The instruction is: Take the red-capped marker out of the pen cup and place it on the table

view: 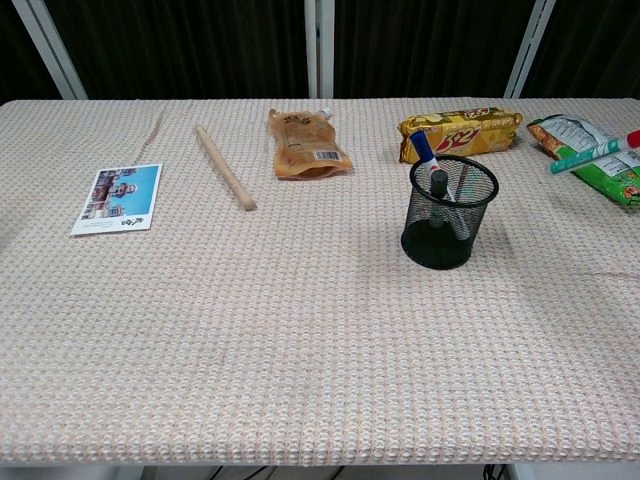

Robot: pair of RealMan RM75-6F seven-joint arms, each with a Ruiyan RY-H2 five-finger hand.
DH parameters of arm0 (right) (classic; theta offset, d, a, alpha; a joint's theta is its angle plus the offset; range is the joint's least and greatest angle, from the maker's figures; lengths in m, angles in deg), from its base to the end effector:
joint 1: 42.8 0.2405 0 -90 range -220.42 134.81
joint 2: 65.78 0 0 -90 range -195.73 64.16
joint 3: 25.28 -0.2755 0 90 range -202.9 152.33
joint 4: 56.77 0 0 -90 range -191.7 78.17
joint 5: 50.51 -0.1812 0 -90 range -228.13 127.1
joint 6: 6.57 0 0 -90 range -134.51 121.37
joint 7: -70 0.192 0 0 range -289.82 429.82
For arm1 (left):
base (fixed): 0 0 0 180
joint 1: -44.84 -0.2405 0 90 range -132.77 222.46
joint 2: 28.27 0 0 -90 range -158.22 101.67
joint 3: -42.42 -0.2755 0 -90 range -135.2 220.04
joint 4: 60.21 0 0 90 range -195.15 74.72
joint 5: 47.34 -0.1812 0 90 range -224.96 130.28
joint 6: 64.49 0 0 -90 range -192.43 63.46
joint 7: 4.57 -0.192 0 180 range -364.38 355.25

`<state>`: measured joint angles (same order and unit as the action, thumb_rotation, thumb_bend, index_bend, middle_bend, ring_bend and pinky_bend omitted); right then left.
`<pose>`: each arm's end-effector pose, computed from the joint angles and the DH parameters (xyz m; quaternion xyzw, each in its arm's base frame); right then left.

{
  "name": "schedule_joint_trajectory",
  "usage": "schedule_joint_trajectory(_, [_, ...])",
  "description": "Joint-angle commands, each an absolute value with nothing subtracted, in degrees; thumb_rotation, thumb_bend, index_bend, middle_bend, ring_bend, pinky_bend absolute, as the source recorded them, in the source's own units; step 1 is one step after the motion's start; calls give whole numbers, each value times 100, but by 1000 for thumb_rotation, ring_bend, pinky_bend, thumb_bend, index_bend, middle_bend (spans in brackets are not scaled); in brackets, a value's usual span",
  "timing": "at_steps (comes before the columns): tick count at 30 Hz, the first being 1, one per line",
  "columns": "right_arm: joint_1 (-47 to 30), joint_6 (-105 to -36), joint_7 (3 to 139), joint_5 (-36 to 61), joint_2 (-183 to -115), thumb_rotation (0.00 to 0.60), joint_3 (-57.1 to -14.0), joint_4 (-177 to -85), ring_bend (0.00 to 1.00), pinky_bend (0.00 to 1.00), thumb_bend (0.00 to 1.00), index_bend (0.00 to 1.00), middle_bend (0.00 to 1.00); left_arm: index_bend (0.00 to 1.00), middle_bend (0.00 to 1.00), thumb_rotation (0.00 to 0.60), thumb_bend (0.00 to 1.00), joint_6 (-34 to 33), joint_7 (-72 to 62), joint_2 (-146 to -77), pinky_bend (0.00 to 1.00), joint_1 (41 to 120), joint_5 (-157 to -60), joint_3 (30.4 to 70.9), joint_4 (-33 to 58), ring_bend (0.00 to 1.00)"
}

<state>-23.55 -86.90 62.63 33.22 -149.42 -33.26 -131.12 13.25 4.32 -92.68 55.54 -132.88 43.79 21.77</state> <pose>-0.2786 -0.3240 0.1088 0.6313 -0.3016 0.4230 0.5758 -0.3392 0.2597 0.1868 -0.6312 -0.3980 -0.3629 0.5581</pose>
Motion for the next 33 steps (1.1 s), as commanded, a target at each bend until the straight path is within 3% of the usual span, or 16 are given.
schedule_joint_trajectory(1, [-2268,-8474,6237,3284,-15310,600,-3202,-12740,0,0,327,756,96,28,0,600,123,1299,461,-9280,0,5558,-13280,4373,2146,0])
schedule_joint_trajectory(4, [-2250,-8370,6130,3353,-15402,600,-3085,-12701,0,0,303,720,86,13,0,600,122,1316,474,-9294,0,5551,-13299,4365,2116,0])
schedule_joint_trajectory(5, [-2246,-8309,6113,3376,-15381,600,-3034,-12745,0,0,268,665,67,10,0,600,122,1327,473,-9298,0,5547,-13302,4366,2108,0])
schedule_joint_trajectory(9, [-2258,-7940,6087,3368,-14990,600,-2814,-13353,0,0,85,126,0,8,0,600,123,1382,478,-9304,0,5531,-13331,4364,2094,0])
schedule_joint_trajectory(11, [-2277,-7832,6270,3379,-14739,600,-2739,-13732,0,0,12,6,0,8,0,600,123,1397,481,-9303,0,5526,-13341,4363,2094,0])
schedule_joint_trajectory(15, [-2381,-7888,6629,3528,-14195,600,-2609,-14394,0,0,0,0,0,8,0,600,122,1420,464,-9310,0,5535,-13373,4367,2116,0])
schedule_joint_trajectory(19, [-2688,-8481,6841,3764,-13775,600,-2549,-14675,0,0,0,0,0,8,0,600,123,1458,391,-9309,0,5530,-13395,4370,2167,0])
schedule_joint_trajectory(27, [-3650,-9902,7009,3481,-13182,600,-2694,-14340,0,0,0,0,0,8,0,600,122,1571,206,-9251,0,5518,-13449,4389,2335,0])
schedule_joint_trajectory(33, [-4001,-9868,7150,2835,-13236,600,-2841,-13990,0,0,9,0,0,8,0,600,123,1719,82,-9223,0,5463,-13479,4402,2405,0])
